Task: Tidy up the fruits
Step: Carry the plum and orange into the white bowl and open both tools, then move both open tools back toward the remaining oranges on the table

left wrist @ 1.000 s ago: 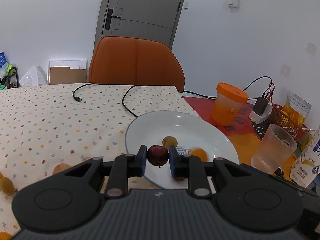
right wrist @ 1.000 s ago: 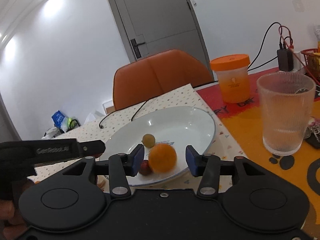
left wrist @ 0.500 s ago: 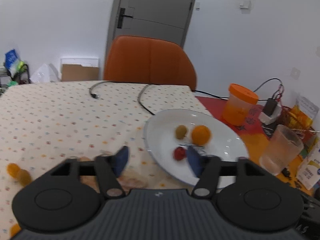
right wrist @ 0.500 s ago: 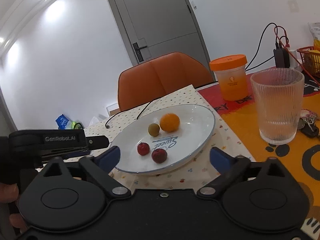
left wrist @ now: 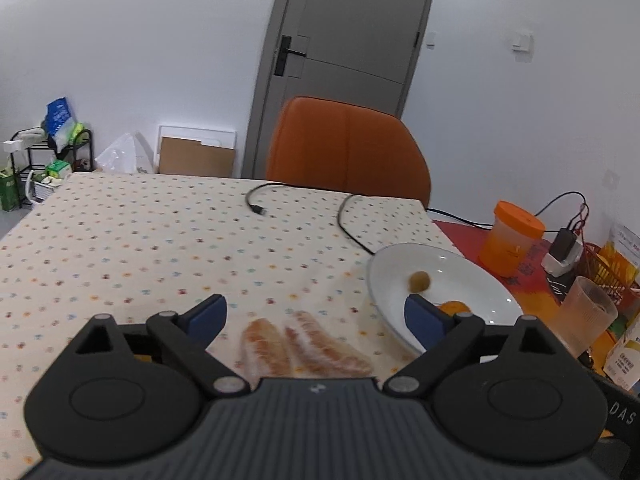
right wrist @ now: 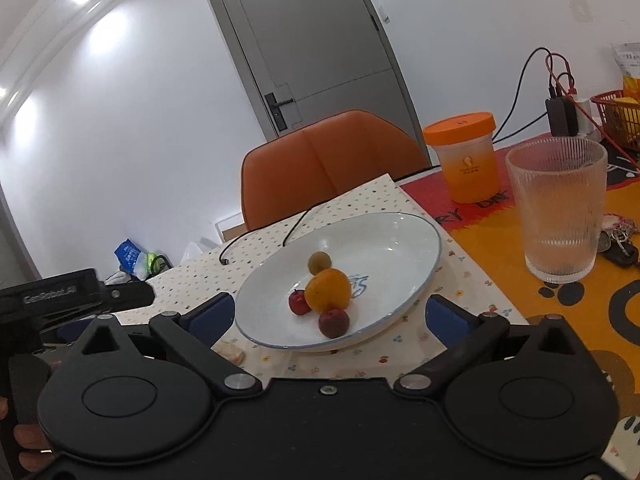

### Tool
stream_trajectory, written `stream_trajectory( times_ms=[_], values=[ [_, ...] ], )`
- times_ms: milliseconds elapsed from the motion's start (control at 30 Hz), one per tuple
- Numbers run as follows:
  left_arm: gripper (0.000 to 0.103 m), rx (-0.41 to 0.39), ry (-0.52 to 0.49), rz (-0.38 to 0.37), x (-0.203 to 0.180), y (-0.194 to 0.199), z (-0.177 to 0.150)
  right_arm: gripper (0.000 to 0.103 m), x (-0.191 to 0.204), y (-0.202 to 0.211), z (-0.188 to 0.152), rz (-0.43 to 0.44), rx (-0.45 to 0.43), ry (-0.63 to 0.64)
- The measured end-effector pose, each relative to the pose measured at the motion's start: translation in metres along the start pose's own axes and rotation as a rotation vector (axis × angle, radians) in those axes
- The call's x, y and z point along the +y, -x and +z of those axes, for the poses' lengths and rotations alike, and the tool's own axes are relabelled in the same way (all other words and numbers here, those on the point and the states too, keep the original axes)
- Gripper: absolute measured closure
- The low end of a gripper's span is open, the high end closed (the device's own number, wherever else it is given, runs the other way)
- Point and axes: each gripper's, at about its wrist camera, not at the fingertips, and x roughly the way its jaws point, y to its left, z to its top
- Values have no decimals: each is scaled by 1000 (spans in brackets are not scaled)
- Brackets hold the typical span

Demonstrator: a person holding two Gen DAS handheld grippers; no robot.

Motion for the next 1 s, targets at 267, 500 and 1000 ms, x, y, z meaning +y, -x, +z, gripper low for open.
stream_trajectory(
  times_ms=[267, 500, 1000],
  values=[
    [8, -22, 27, 18, 31, 20, 4, 0, 21, 1, -1, 27, 8, 34],
    [8, -40, 39, 33, 56, 36, 8, 0, 42, -1, -2, 74, 41, 68],
    [8, -27, 97, 117, 115, 60, 1, 0, 85, -6, -14, 113, 96, 159]
  ],
)
